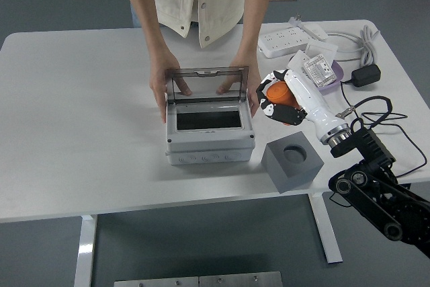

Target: Fetch the battery,place it into the box,close the lid of the box

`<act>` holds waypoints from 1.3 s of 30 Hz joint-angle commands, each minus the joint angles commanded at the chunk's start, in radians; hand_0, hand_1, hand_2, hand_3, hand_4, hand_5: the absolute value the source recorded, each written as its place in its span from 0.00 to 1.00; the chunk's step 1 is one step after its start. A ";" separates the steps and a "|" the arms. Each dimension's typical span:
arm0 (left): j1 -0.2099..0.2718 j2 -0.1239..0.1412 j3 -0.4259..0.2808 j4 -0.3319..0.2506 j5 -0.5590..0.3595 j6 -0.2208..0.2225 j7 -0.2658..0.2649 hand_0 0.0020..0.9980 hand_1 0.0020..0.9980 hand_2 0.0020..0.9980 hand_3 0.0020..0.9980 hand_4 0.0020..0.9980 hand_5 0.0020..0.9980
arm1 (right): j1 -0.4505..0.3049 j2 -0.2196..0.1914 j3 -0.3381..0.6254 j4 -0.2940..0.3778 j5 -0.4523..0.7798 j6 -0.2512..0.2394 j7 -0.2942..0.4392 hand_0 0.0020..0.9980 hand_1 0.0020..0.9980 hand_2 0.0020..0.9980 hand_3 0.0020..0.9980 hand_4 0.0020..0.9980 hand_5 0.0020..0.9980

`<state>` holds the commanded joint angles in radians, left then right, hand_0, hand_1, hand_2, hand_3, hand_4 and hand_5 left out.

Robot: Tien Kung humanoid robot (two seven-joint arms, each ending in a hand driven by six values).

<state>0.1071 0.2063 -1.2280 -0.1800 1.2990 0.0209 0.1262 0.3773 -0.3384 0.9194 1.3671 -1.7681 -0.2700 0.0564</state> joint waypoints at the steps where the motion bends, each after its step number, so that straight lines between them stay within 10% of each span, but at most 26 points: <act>1: 0.000 0.001 -0.001 0.000 0.000 0.000 0.001 0.59 0.76 0.59 0.50 0.08 0.00 | 0.019 0.005 -0.012 -0.006 -0.023 0.015 -0.020 0.12 0.21 0.24 0.25 0.00 0.00; 15: -0.003 0.012 0.002 0.000 -0.007 0.001 0.005 0.59 0.76 0.59 0.50 0.08 0.00 | 0.256 0.089 -0.207 -0.093 -0.245 0.145 -0.190 0.07 0.21 0.22 0.26 0.00 0.00; 39: -0.012 0.023 0.041 0.000 -0.040 -0.002 0.009 0.59 0.76 0.59 0.51 0.07 0.00 | 0.388 0.234 -0.343 -0.257 -0.229 0.149 -0.210 0.03 0.21 0.26 0.28 0.00 0.00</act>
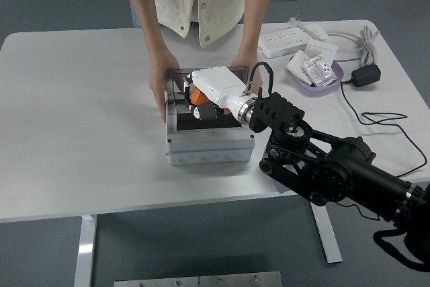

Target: Fetch the battery,place it into the box,close the lid of the box

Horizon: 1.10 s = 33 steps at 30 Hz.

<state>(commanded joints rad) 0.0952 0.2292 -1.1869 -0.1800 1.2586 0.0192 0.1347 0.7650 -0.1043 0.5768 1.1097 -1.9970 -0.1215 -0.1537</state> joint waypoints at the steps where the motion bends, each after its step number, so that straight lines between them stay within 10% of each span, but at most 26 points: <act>1: 0.000 0.000 0.001 0.000 0.000 0.000 0.000 0.59 0.76 0.59 0.51 0.07 0.00 | -0.001 0.000 0.002 -0.001 0.001 0.002 0.003 0.03 0.21 0.26 0.28 0.00 0.00; 14: -0.002 0.001 0.016 0.000 -0.011 -0.003 0.000 0.59 0.76 0.59 0.51 0.07 0.00 | -0.008 -0.004 0.010 0.001 0.016 0.009 0.030 0.08 0.23 0.28 0.33 0.10 0.14; 15: -0.002 0.001 0.015 0.000 -0.010 -0.004 0.001 0.59 0.76 0.59 0.50 0.07 0.00 | -0.009 -0.005 0.011 0.002 0.017 0.008 0.031 0.08 0.25 0.32 0.41 0.61 0.22; 33: -0.008 0.002 0.026 0.000 -0.019 -0.007 0.003 0.60 0.76 0.60 0.50 0.06 0.00 | -0.019 -0.017 0.053 0.032 0.055 0.007 0.040 0.07 0.25 0.32 0.41 0.76 0.33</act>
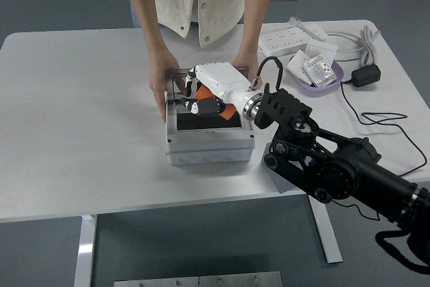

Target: Fetch the battery,place it into the box,close the lid of the box

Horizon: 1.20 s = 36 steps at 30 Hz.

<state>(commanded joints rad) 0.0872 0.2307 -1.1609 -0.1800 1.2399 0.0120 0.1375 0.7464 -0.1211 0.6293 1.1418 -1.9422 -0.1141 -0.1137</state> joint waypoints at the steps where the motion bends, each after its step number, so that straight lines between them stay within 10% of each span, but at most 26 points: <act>1: 0.000 0.000 0.002 0.000 -0.002 0.000 0.000 0.60 0.76 0.60 0.50 0.06 0.00 | -0.001 0.000 0.000 -0.001 0.004 -0.001 0.002 0.07 0.25 0.32 0.41 0.76 0.33; 23: -0.014 0.001 0.035 0.000 -0.026 -0.003 -0.004 0.59 0.76 0.60 0.51 0.05 0.00 | -0.008 -0.002 -0.014 -0.046 0.058 -0.162 0.144 0.08 0.25 0.32 0.39 0.78 0.39; 36: -0.013 -0.001 0.030 0.000 -0.017 -0.005 -0.002 0.59 0.76 0.60 0.51 0.04 0.00 | -0.009 -0.008 -0.012 -0.027 0.067 -0.171 0.144 0.08 0.24 0.30 0.36 0.77 0.40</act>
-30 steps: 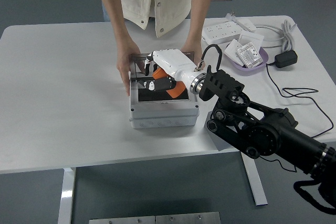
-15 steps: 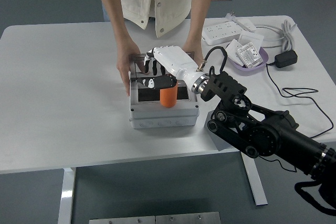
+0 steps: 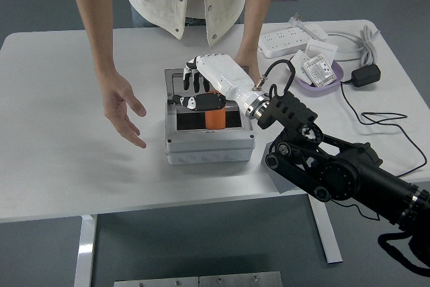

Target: Fetch the battery,place it into the box,close the lid of the box

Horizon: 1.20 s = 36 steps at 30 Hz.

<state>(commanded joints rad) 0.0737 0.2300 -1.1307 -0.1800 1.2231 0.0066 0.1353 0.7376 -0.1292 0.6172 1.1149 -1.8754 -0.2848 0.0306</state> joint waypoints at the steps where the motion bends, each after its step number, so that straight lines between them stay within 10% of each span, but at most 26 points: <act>1: 0.001 -0.001 -0.002 0.000 0.003 -0.001 0.001 0.59 0.76 0.60 0.51 0.04 0.00 | 0.001 -0.002 0.002 0.010 0.006 0.008 -0.007 0.08 0.24 0.30 0.36 0.77 0.40; 18: 0.007 -0.001 -0.013 0.000 0.016 -0.003 0.004 0.59 0.76 0.60 0.50 0.04 0.00 | 0.046 -0.035 0.069 0.107 0.043 0.099 -0.090 0.08 0.24 0.30 0.36 0.78 0.42; 35: 0.004 0.006 -0.011 0.000 0.019 -0.006 0.007 0.59 0.76 0.60 0.50 0.04 0.00 | 0.146 -0.050 0.104 -0.021 0.080 0.110 -0.086 0.08 0.24 0.30 0.36 0.79 0.42; 36: 0.004 0.006 -0.013 0.000 0.021 -0.006 0.007 0.59 0.76 0.60 0.50 0.04 0.00 | 0.148 -0.049 0.104 -0.025 0.082 0.110 -0.086 0.16 0.30 0.35 0.42 0.88 0.59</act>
<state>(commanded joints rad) 0.0779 0.2361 -1.1435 -0.1800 1.2441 0.0009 0.1422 0.8857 -0.1784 0.7210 1.0896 -1.7933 -0.1751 -0.0554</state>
